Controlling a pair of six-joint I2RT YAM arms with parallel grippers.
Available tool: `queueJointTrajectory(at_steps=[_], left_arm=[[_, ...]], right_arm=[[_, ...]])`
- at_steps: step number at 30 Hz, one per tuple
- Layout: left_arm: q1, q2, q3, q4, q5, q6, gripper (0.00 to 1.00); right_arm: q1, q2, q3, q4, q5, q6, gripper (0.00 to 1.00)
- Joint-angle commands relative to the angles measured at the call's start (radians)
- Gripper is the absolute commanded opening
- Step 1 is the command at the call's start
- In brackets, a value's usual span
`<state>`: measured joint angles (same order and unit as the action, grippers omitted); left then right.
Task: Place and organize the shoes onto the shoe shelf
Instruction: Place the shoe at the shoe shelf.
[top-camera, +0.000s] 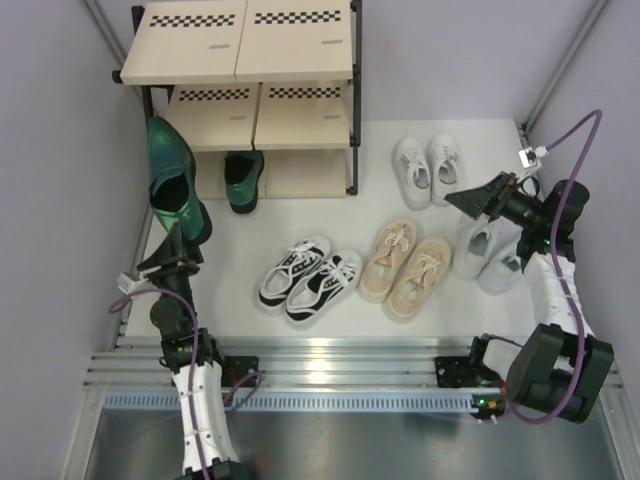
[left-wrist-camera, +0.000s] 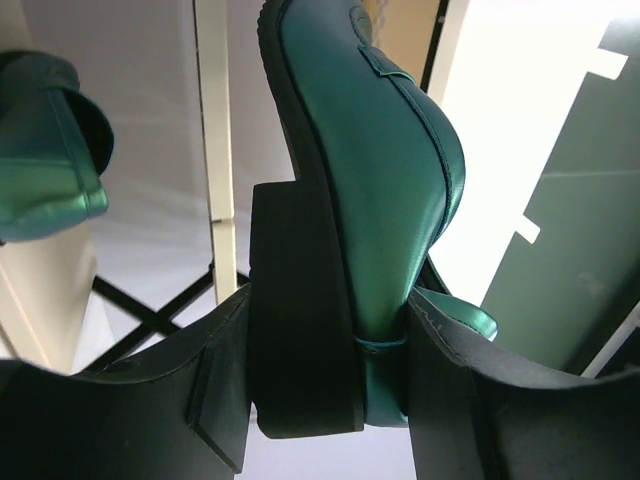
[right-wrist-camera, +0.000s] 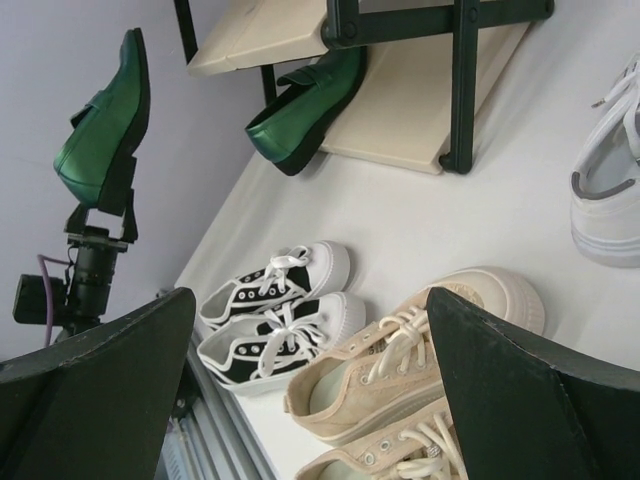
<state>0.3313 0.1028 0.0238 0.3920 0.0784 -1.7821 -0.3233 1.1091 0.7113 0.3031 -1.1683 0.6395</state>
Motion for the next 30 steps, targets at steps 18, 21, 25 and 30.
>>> queueJointTrajectory(at_steps=[18,21,25,30], left_arm=[[0.006,-0.081,0.01,-0.182,-0.27,-0.074,0.0],[0.006,-0.081,0.03,-0.28,-0.281,-0.068,0.0],[0.008,-0.063,0.021,-0.344,-0.252,-0.054,0.0],[0.006,0.081,0.005,-0.262,-0.118,-0.019,0.0]], right_arm=[[-0.045,0.028,0.001,0.093,-0.036,-0.026,0.99],[-0.051,0.028,0.001,0.093,-0.036,-0.024,0.99],[-0.054,0.029,0.001,0.097,-0.037,-0.02,0.99],[-0.062,0.029,0.001,0.1,-0.039,-0.017,0.99]])
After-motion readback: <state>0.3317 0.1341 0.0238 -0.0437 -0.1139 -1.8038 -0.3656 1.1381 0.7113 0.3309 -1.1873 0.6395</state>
